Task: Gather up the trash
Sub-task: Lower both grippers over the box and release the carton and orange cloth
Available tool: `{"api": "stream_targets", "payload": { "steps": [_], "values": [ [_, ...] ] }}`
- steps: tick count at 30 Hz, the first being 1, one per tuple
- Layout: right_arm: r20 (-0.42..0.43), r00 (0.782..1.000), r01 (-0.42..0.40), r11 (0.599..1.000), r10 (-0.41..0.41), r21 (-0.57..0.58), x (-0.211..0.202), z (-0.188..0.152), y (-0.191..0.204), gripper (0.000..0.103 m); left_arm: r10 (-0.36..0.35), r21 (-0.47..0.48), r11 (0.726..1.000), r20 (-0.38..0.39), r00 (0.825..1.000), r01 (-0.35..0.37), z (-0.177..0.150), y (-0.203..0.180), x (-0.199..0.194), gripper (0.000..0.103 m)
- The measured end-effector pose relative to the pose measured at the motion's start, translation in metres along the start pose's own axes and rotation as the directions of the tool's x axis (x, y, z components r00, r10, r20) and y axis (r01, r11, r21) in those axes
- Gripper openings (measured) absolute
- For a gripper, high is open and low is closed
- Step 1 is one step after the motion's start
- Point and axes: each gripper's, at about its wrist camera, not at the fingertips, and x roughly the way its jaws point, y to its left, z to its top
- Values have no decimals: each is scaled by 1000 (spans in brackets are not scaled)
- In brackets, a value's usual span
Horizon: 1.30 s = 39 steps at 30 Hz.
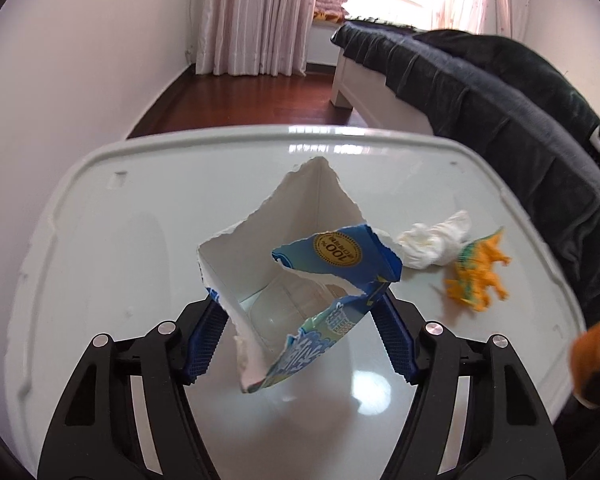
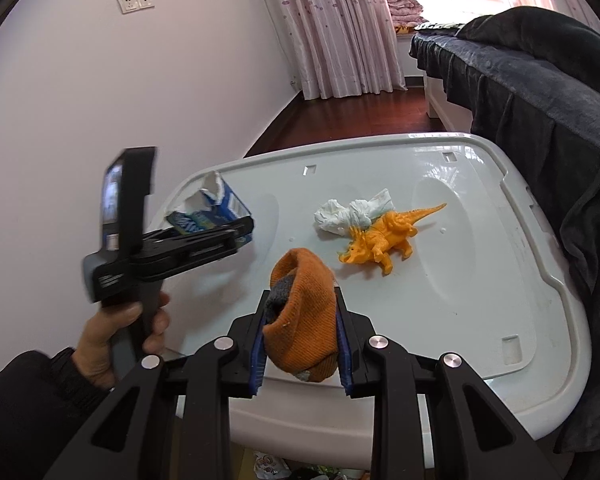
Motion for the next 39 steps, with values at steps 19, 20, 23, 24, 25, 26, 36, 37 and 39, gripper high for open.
{"api": "stream_targets", "payload": {
  "steps": [19,20,23,24,25,26,36,37,39],
  "values": [
    [59,997,51,998,-49,-35,-55,-73,13,29,157,19,987,-36,987,-157,-130,-73,-141,68],
    [57,997,60,997,-58,-38,-59,-83,15,29,167,16,986,-42,985,-166,-141,-77,-146,68],
    [36,997,72,996,-70,-50,-71,-116,22,29,153,1,988,-84,985,-154,-171,-82,-153,68],
    [26,997,76,996,-74,-52,-74,-128,24,29,149,-1,989,-100,984,-150,-179,-84,-152,68],
    [13,997,77,996,-77,-50,-76,-140,25,29,144,-1,989,-120,982,-145,-190,-85,-152,68],
    [-2,997,76,996,-76,-42,-77,-150,26,29,139,2,990,-148,979,-140,-201,-86,-149,68],
    [-174,980,89,996,-92,-26,-43,-190,31,29,104,-66,989,-343,933,-134,-237,-61,-104,68],
    [-184,978,92,995,-95,-27,-41,-192,33,29,102,-69,989,-350,931,-134,-238,-60,-102,68],
    [-196,976,92,995,-96,-32,-36,-190,33,29,100,-69,989,-352,931,-132,-238,-61,-100,68]
  ]
}}
